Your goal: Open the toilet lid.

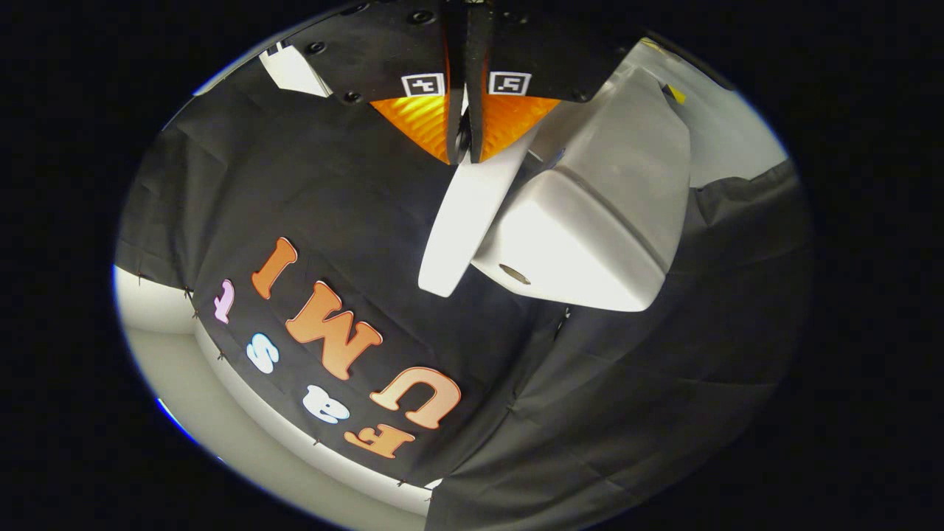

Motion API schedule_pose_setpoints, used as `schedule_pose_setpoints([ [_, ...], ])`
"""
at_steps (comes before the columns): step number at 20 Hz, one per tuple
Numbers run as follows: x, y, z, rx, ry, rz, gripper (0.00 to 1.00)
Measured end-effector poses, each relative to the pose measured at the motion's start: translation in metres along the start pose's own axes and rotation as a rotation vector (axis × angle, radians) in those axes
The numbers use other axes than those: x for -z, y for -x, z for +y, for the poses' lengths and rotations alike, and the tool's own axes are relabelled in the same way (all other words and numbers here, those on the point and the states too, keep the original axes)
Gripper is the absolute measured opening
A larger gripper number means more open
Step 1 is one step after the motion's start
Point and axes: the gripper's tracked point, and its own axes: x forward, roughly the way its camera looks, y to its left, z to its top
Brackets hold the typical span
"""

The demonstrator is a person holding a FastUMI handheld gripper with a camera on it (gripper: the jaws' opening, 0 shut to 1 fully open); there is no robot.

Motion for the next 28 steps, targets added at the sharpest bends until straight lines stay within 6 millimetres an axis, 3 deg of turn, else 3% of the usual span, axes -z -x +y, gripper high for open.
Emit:
schedule_pose_setpoints([
  [3,0.003,-0.001,-0.001,-0.011,-0.015,0.001,0.12],
  [7,0.005,0.004,0.007,-0.064,-0.046,-0.005,0.33],
  [9,0.013,0.004,0.023,-0.144,-0.09,0.027,0.56],
  [11,0.006,0.009,0.02,-0.171,-0.136,0.021,0.8],
  [13,-0.003,0.015,0.018,-0.202,-0.196,0.0,0.92],
  [15,-0.017,0.019,0.011,-0.24,-0.257,-0.037,0.97],
  [19,-0.032,0.015,-0.037,-0.246,-0.323,-0.083,0.96],
  [24,-0.016,0.009,-0.096,-0.257,-0.444,-0.064,0.96],
  [28,0.006,0.003,-0.171,-0.189,-0.504,-0.081,0.96],
])
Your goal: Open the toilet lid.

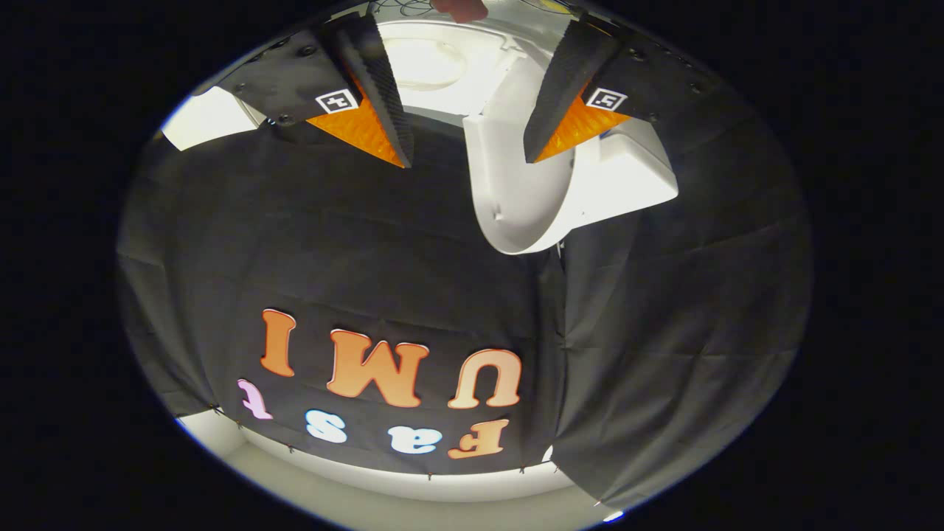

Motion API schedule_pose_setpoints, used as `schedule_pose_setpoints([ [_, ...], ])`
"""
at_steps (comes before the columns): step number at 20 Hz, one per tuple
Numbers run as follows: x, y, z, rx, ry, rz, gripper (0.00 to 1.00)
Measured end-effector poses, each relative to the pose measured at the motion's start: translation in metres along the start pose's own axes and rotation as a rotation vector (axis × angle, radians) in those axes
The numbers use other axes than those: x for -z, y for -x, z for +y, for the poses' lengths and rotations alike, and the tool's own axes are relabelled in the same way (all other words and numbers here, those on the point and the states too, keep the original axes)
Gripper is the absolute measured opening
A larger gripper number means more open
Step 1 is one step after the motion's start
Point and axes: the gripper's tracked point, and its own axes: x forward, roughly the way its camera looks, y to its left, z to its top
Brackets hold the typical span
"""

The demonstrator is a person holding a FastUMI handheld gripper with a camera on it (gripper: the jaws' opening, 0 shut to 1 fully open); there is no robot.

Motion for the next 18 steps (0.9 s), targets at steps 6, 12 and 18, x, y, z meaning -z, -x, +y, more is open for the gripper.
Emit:
schedule_pose_setpoints([
  [6,-0.018,0.029,-0.103,0.09,-0.037,-0.025,0.96],
  [12,-0.02,0.074,-0.212,0.16,-0.132,-0.065,0.96],
  [18,0.016,0.113,-0.295,0.232,-0.105,-0.055,0.96],
])
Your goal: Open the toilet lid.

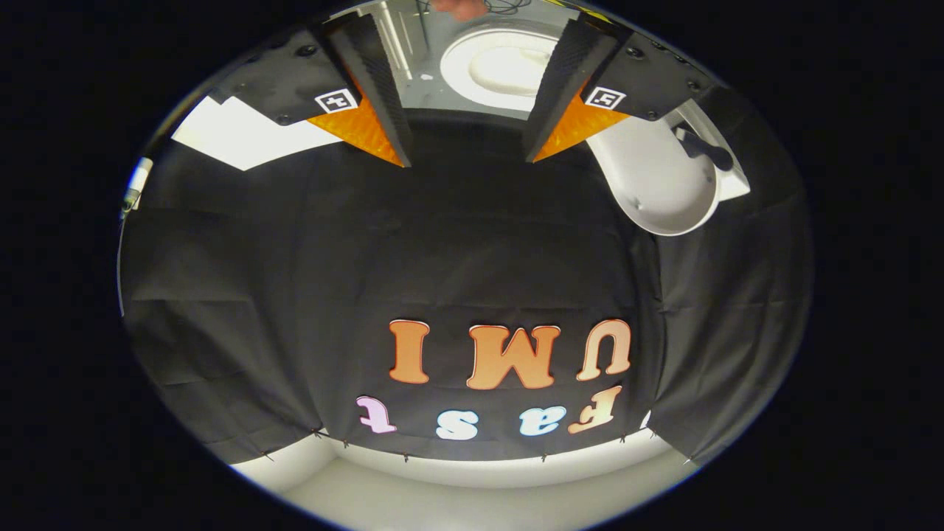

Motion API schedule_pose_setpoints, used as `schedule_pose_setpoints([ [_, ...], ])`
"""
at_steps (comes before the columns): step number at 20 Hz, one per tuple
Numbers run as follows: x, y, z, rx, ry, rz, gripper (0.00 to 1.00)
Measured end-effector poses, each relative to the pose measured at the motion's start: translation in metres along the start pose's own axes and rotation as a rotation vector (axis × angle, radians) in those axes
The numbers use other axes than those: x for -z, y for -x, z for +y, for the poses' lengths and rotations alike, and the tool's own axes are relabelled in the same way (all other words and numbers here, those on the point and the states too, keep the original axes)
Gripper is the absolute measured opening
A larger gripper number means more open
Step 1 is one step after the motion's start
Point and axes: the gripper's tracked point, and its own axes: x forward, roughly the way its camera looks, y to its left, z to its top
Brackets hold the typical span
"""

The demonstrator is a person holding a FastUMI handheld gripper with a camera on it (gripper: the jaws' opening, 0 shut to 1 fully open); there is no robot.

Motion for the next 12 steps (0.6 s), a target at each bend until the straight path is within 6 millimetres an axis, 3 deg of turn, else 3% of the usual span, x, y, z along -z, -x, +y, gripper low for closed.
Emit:
schedule_pose_setpoints([
  [5,0.033,0.024,-0.043,0.027,-0.03,0.006,0.96],
  [8,0.045,0.028,-0.071,0.067,-0.053,0.01,0.96],
  [12,0.051,0.035,-0.085,0.096,-0.067,-0.011,0.96],
])
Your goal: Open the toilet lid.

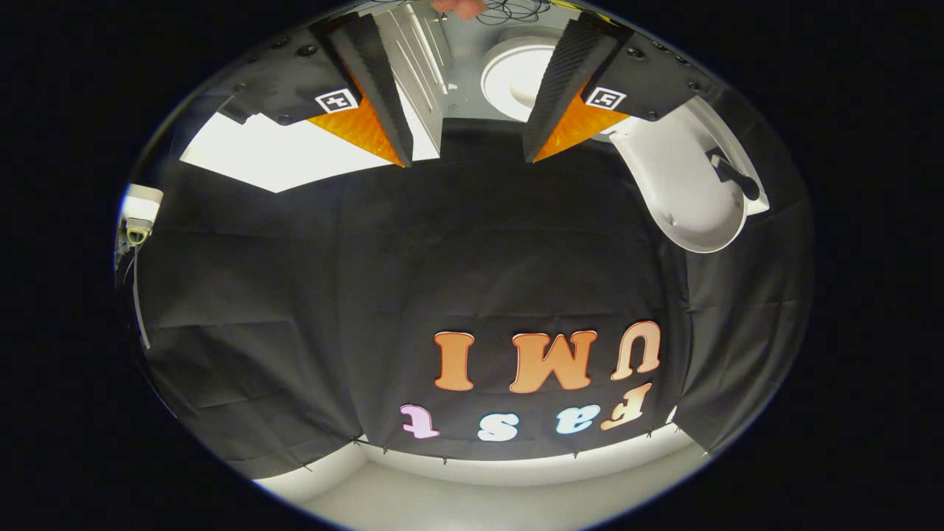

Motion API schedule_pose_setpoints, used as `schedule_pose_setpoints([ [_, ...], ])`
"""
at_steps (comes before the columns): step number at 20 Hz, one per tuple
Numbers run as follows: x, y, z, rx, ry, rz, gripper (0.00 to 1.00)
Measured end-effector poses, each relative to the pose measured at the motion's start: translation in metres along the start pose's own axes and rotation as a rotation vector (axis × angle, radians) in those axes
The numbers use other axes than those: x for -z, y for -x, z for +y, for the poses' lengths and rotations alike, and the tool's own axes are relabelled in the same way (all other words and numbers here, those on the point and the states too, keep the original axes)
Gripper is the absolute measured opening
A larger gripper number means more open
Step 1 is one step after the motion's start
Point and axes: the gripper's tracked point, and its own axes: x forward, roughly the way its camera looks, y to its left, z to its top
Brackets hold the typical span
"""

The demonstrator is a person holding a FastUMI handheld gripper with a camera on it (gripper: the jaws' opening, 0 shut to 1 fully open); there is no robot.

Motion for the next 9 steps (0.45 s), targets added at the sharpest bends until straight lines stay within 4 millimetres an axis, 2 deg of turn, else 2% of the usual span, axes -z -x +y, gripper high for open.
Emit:
schedule_pose_setpoints([
  [5,0.017,0.004,-0.015,0.055,-0.014,-0.03,0.96],
  [9,0.047,-0.004,-0.008,0.047,0.02,0.039,0.96],
])
